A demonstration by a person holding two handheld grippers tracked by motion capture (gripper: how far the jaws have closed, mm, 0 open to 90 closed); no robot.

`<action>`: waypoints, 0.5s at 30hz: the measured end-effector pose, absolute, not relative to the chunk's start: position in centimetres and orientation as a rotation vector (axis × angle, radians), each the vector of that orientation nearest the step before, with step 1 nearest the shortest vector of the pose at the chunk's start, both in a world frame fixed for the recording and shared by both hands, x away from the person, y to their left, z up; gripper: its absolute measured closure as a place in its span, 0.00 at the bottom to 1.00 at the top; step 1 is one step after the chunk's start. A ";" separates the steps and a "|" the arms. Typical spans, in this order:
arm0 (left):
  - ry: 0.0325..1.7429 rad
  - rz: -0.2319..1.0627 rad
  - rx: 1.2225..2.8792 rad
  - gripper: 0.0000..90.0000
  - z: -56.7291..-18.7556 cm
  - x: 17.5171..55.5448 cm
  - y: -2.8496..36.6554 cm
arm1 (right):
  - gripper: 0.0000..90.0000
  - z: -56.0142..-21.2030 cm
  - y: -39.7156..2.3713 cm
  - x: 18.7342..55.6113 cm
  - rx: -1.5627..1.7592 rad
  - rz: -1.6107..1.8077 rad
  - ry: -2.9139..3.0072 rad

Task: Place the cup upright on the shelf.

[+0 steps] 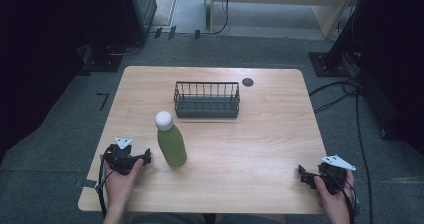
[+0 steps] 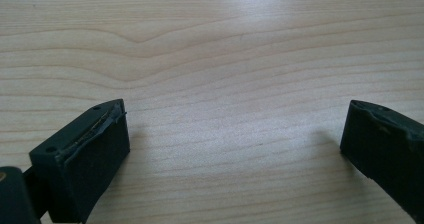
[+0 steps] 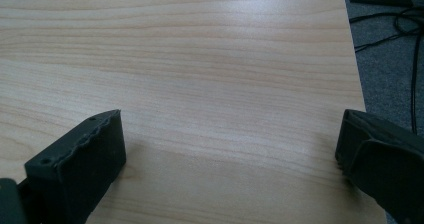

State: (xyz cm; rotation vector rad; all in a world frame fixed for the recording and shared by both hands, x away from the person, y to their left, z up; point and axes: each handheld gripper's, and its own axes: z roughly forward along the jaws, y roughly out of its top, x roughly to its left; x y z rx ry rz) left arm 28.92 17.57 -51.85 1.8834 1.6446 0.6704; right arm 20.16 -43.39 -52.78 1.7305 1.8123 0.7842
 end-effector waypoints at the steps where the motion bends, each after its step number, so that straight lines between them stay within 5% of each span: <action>1: 1.645 0.670 1.883 0.00 -51.9 28.9 17.6 | 0.00 -52.8 -43.4 20.2 1.730 0.784 1.812; 15: 1.635 0.655 1.894 0.00 -51.0 25.9 18.9 | 0.00 -52.8 -43.4 20.4 1.735 0.782 1.807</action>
